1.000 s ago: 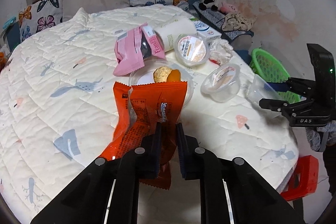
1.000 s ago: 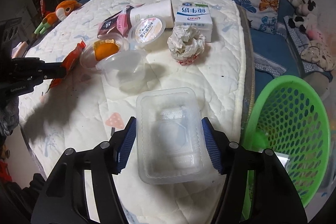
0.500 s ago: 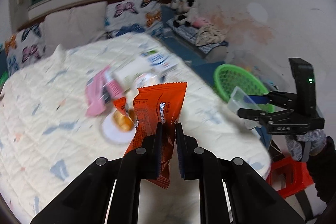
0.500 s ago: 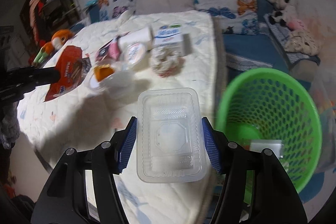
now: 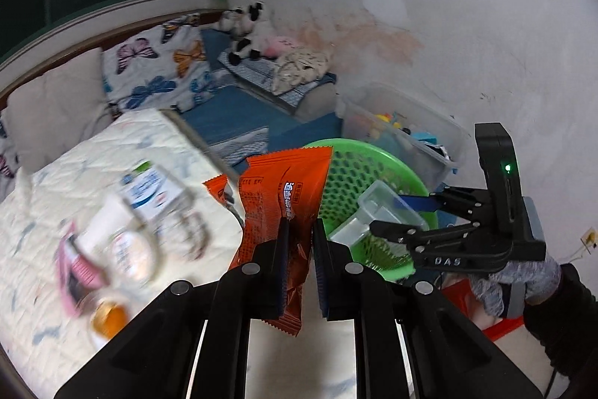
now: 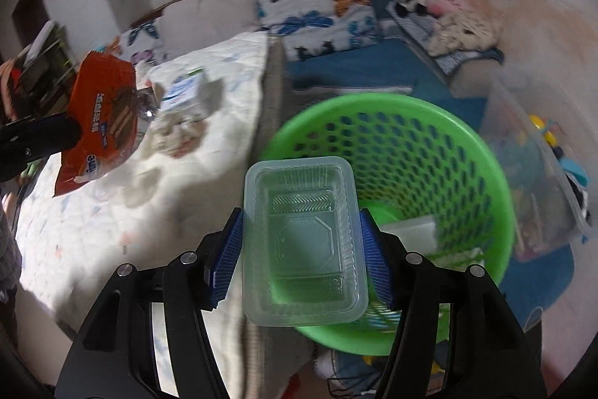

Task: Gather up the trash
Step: 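Carry tray and packet over green basket and open both grippers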

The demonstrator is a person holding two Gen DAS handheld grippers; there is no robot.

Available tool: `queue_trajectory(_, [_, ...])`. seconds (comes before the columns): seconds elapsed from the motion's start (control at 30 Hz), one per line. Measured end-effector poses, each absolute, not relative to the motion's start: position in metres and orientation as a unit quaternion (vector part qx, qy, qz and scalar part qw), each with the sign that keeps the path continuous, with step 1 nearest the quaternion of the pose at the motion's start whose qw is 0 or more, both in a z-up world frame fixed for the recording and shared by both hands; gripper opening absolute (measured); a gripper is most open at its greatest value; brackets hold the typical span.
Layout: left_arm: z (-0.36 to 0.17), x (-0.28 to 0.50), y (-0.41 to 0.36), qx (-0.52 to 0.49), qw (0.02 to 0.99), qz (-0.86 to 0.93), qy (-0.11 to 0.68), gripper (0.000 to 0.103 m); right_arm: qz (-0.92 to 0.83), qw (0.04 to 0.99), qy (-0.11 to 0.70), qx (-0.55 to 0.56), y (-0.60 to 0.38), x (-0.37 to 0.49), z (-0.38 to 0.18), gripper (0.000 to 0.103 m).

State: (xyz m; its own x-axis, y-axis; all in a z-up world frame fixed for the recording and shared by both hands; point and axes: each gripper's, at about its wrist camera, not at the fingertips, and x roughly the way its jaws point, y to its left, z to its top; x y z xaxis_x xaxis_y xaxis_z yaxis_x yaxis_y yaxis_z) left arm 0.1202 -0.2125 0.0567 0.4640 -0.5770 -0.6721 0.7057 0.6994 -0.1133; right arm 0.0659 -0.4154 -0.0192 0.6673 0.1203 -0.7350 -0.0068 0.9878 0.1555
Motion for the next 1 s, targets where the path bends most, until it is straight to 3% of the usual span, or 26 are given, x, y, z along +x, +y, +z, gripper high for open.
queue_trajectory(0.37, [0.027,0.143,-0.291,0.113,0.822,-0.410,0.380,0.013,-0.002,0.906,0.411,0.102,-0.457,0.069,-0.036,0.062])
queue_trajectory(0.83, [-0.006,0.147,-0.323,0.120,0.802,-0.415,0.412,0.015,-0.013,0.902,0.406,0.149,-0.484,0.062,-0.041,0.065])
queue_trajectory(0.9, [-0.009,0.147,-0.322,0.117,0.802,-0.414,0.415,0.018,-0.013,0.902,0.405,0.148,-0.484,0.061,-0.040,0.065])
queue_trajectory(0.97, [-0.009,0.147,-0.317,0.114,0.806,-0.408,0.414,0.035,-0.012,0.904,0.402,0.147,-0.482,0.061,-0.039,0.065])
queue_trajectory(1.0, [-0.009,0.146,-0.314,0.112,0.808,-0.407,0.411,0.037,-0.011,0.904,0.401,0.146,-0.481,0.059,-0.037,0.065])
